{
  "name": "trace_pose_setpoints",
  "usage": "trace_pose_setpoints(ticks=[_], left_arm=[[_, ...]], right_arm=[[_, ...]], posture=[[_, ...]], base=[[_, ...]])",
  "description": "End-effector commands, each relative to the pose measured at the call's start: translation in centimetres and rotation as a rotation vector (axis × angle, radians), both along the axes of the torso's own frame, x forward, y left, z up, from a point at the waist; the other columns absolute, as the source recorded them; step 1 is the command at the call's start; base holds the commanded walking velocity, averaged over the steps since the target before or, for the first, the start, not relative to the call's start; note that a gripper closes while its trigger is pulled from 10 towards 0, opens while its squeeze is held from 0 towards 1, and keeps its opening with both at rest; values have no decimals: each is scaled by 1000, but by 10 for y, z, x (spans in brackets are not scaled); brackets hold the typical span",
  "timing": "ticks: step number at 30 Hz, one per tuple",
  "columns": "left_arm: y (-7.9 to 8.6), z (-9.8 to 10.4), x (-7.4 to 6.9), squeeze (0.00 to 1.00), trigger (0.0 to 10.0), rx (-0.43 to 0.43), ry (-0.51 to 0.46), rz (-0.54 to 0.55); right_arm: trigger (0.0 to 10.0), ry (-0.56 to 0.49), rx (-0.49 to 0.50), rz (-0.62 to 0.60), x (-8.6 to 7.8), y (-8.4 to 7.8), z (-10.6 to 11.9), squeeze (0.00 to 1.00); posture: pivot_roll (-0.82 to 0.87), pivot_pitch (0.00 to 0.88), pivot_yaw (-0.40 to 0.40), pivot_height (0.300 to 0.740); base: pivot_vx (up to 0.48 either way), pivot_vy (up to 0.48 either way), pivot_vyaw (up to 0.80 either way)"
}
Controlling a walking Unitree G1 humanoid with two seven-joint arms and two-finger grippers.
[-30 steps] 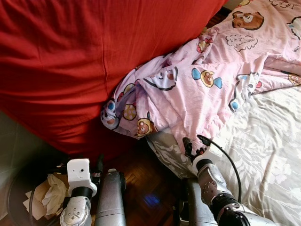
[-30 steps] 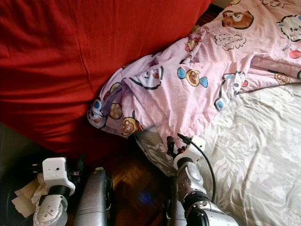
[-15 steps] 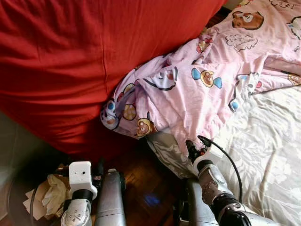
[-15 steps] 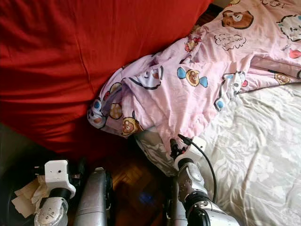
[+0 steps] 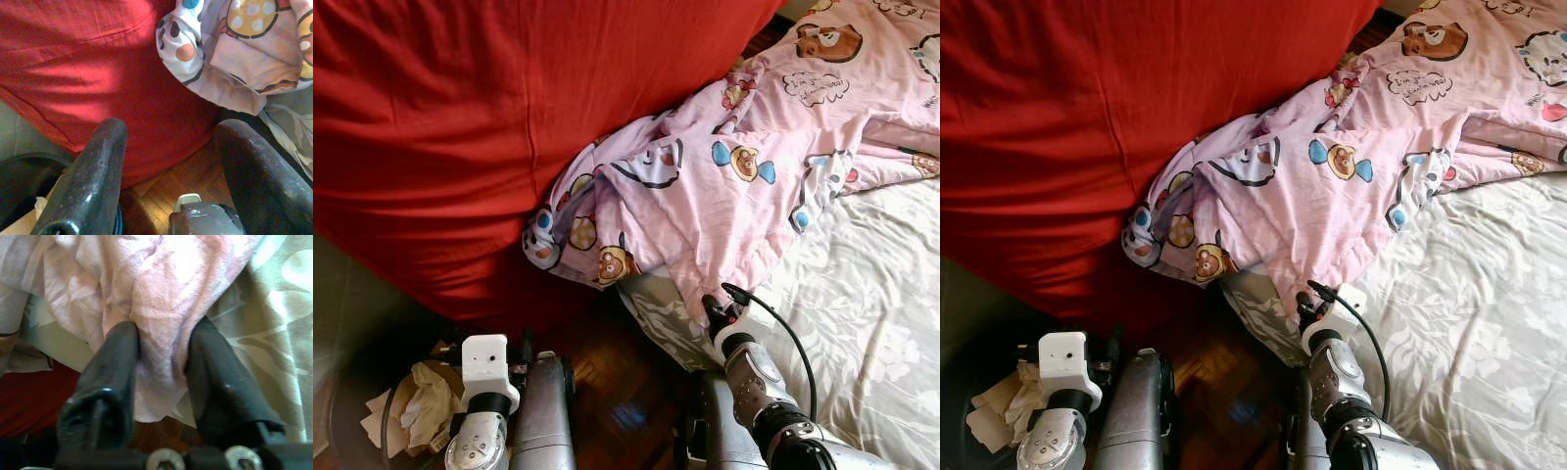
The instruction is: Clean up the room
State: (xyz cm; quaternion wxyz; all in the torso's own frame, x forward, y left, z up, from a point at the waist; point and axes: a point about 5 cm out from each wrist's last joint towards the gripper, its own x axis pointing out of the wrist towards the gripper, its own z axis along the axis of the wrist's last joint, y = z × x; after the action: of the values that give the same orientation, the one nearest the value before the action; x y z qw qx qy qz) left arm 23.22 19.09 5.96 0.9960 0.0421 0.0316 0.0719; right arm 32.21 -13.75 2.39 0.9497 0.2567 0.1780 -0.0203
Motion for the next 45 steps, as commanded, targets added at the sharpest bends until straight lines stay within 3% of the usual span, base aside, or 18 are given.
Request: trace_pose_setpoints(ticks=[1, 12, 18, 21, 22, 26, 31, 38, 45], left_arm=[[0, -11, -7, 0, 10000, 14, 49, 6], [-1, -14, 0, 0, 10000, 31, 58, 3], [-5, -18, 7, 0, 10000, 30, 64, -6], [-6, -19, 7, 0, 10000, 28, 65, -9], [-6, -20, 7, 0, 10000, 27, 66, -10], [-8, -24, 6, 0, 10000, 23, 72, -15], [-9, -27, 5, 0, 10000, 22, 75, -21], [-5, -34, 6, 0, 10000, 20, 100, -19], [0, -48, 3, 0, 10000, -24, 155, 20]], right_arm=[[0, 42, -10, 2, -10, -2, -12, 0], [0, -5, -75, -10, -10, -12, -8, 0], [0, -139, -215, 31, -11, -22, 1, 0], [118, -156, -250, 25, -14, -25, 1, 0], [10000, -155, -271, 23, -16, -27, 1, 0], [10000, -200, -299, 19, -25, -30, -2, 0], [10000, -181, -332, 32, -33, -27, -8, 0], [10000, -206, -344, 52, -30, -21, -3, 0], [10000, -202, -357, 39, -29, -27, -3, 0]], posture=[[88, 307, -9, 606], [63, 274, -10, 606], [20, 251, -13, 606], [9, 246, -13, 606], [3, 242, -14, 606], [-3, 226, -15, 611], [-3, 204, -14, 656], [-6, 206, -15, 711], [-5, 229, -21, 740]], base=[[0, 0, 0], [0, 0, 0], [0, 0, 0], [0, 0, 0], [0, 0, 0], [0, 0, 0], [0, 0, 0], [0, 0, 0], [0, 0, 0]])
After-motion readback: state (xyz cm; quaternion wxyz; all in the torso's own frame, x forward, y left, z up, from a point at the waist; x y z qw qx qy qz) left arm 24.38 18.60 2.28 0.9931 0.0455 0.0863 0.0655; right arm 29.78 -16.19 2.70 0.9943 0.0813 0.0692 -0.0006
